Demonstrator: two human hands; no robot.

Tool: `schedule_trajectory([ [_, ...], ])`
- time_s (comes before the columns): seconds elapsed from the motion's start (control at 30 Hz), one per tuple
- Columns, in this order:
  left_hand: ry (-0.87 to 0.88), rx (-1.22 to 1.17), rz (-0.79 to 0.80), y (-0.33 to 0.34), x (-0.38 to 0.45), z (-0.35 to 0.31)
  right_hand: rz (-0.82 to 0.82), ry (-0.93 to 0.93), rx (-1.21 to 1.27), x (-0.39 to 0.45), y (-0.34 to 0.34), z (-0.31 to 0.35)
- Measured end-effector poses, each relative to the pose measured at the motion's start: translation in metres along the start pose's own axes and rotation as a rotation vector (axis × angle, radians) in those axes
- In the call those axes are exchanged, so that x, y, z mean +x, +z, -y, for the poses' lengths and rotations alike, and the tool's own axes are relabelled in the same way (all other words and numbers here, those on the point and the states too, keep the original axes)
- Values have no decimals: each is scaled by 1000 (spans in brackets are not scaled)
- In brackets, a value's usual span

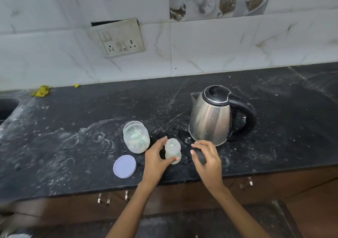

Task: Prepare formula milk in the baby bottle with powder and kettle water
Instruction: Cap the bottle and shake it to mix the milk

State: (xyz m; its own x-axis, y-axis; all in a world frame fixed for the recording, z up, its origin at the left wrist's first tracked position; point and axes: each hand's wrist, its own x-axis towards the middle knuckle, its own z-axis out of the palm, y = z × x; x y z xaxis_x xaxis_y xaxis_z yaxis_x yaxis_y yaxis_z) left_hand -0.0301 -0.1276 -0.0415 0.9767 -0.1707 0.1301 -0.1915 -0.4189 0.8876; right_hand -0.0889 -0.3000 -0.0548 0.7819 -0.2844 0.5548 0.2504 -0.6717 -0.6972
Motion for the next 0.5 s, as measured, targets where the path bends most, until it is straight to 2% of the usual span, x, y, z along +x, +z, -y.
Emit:
schedule_trajectory([
  [0.2, 36, 140, -43, -21, -16, 11, 23, 59, -3, -22, 6, 1],
  [0.33, 43, 252, 52, -29, -27, 20, 54, 126, 23, -36, 11, 5],
  [0.5, 41, 316, 55, -33, -23, 24, 120, 159, 15, -47, 18, 14],
])
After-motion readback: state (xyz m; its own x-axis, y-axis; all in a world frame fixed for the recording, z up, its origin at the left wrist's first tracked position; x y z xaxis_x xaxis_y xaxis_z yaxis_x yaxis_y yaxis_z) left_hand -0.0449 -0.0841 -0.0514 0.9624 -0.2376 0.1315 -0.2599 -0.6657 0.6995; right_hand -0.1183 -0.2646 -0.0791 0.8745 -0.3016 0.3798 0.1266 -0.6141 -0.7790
